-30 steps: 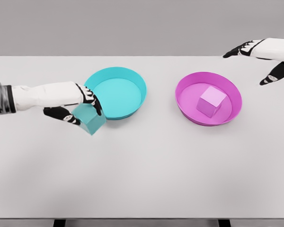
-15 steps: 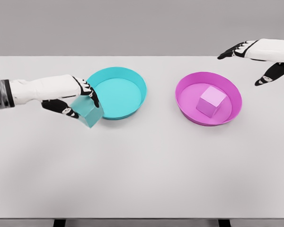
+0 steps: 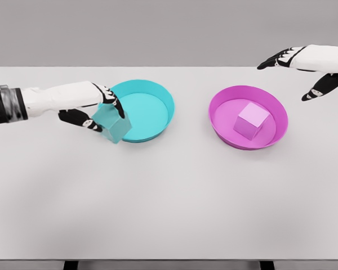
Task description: Place the blocks in the corresponding plates according to their colors
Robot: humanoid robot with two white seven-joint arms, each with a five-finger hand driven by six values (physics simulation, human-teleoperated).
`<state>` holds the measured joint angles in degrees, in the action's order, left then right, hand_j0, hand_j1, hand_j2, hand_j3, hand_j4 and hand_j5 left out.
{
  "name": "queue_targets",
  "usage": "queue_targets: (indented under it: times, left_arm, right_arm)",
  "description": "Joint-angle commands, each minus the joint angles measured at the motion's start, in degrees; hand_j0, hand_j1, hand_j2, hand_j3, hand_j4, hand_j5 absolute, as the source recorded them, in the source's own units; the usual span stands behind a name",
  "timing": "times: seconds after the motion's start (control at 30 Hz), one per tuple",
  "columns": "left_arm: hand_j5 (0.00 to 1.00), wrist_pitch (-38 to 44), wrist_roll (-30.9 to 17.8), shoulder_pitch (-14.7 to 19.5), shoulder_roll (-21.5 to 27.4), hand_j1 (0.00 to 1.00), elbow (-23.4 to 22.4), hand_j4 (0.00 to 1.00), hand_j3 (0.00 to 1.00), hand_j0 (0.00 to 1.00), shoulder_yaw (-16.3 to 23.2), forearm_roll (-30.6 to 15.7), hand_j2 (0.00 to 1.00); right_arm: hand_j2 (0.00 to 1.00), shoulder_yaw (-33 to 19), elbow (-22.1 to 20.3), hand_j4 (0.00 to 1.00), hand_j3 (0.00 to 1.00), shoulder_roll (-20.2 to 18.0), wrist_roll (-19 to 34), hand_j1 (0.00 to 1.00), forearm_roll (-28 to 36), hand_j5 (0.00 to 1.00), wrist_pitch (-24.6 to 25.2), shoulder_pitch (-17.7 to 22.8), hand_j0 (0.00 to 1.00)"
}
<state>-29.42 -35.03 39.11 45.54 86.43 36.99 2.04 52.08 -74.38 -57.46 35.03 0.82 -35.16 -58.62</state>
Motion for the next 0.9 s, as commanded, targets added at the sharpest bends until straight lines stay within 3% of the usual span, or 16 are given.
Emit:
queue_targets:
  times: [0.0,0.37,0.6,0.67,0.73,0.8,0.87]
  left_arm:
    - [0.59,0.15,0.03,0.00,-0.71,0.59,-0.73,0.59,0.59,0.59,0.01,-0.37,0.59]
    - [0.59,-0.02,0.03,2.46,-5.02,0.59,-7.15,0.59,0.59,0.59,0.19,-0.01,0.59]
    - [0.77,-0.72,0.03,2.55,-4.85,0.77,-6.62,0.77,0.77,0.77,-0.08,-0.10,0.77]
    - [0.91,-1.08,0.03,2.64,-4.85,0.91,-6.18,0.91,0.91,0.91,-0.08,-0.28,0.91]
    - [0.98,-4.06,0.03,2.81,-4.50,0.98,-6.18,0.98,0.98,0.98,-0.16,-0.37,0.98]
    - [1.00,-5.58,0.03,2.64,-3.62,1.00,-6.01,1.00,1.00,1.00,-1.04,-0.45,1.00]
    - [1.00,-5.58,0.03,1.32,-2.65,1.00,-4.25,1.00,1.00,1.00,-4.99,-0.63,1.00]
  right_arm:
    - [1.00,-0.13,0.11,1.00,1.00,-0.19,-0.03,1.00,0.32,1.00,0.16,0.00,1.00]
    - [1.00,-4.71,0.29,1.00,1.00,-0.46,-0.03,1.00,0.32,1.00,0.16,2.11,1.00]
    - [1.00,-4.79,-0.06,1.00,1.00,-0.19,-0.03,1.00,0.32,1.00,0.16,2.90,1.00]
    - [1.00,-4.79,-0.06,1.00,1.00,-0.37,-0.03,1.00,0.32,1.00,0.16,2.81,1.00]
    - [1.00,-4.88,-0.06,1.00,1.00,-0.37,-0.03,1.00,0.32,1.00,0.16,2.81,1.00]
    - [1.00,-4.88,-0.06,1.00,1.00,-0.37,-0.03,1.00,0.32,1.00,0.16,2.81,1.00]
    - [1.00,-4.97,-0.06,1.00,1.00,-0.19,-0.03,1.00,0.32,1.00,0.16,2.81,1.00]
